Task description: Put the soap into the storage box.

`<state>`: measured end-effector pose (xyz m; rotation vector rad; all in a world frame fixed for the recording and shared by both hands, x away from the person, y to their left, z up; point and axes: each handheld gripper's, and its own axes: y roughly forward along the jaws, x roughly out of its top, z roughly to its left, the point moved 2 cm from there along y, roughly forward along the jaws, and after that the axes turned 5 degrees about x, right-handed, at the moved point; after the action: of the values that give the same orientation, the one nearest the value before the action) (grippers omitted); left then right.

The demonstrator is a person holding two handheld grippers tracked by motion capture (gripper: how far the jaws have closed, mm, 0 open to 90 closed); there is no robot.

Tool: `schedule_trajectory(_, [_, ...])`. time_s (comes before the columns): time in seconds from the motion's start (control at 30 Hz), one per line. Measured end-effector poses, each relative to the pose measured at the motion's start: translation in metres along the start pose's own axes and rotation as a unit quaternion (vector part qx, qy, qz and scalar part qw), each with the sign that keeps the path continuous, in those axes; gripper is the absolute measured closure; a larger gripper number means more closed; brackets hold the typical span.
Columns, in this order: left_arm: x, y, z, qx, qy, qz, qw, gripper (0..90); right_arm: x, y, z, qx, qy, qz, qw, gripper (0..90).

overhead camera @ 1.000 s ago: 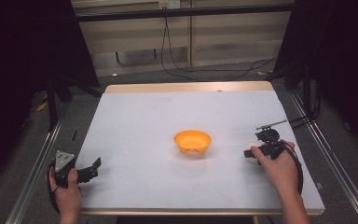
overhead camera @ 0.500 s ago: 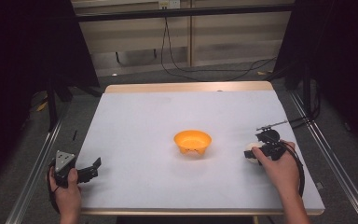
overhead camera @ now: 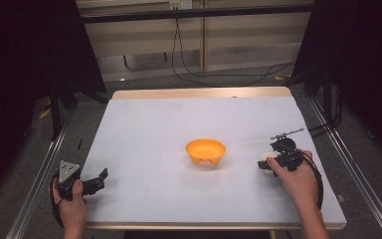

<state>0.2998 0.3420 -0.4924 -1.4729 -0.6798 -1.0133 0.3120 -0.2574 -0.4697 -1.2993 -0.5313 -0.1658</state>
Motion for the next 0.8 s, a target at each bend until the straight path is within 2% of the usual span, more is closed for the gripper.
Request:
schedule_trajectory(0.1, [0.000, 0.000, 0.000, 0.000, 0.000, 0.000, 1.0000, 1.1, 0.002, -0.001, 0.002, 0.004, -0.011, -0.005, 0.9999, 24.7])
schedule_trajectory(0.23, [0.000, 0.000, 0.000, 0.000, 0.000, 0.000, 1.0000, 1.1, 0.004, -0.003, 0.004, 0.009, -0.013, -0.004, 0.9999, 24.7])
schedule_trajectory(0.4, [0.000, 0.000, 0.000, -0.001, -0.001, 0.000, 1.0000, 1.1, 0.009, -0.005, 0.010, 0.021, -0.031, -0.006, 0.9993, 24.7])
schedule_trajectory(0.8, [0.000, 0.000, 0.000, -0.001, 0.000, 0.000, 1.0000, 1.0, 0.020, -0.009, 0.021, 0.027, -0.057, -0.017, 0.9979, 24.7])
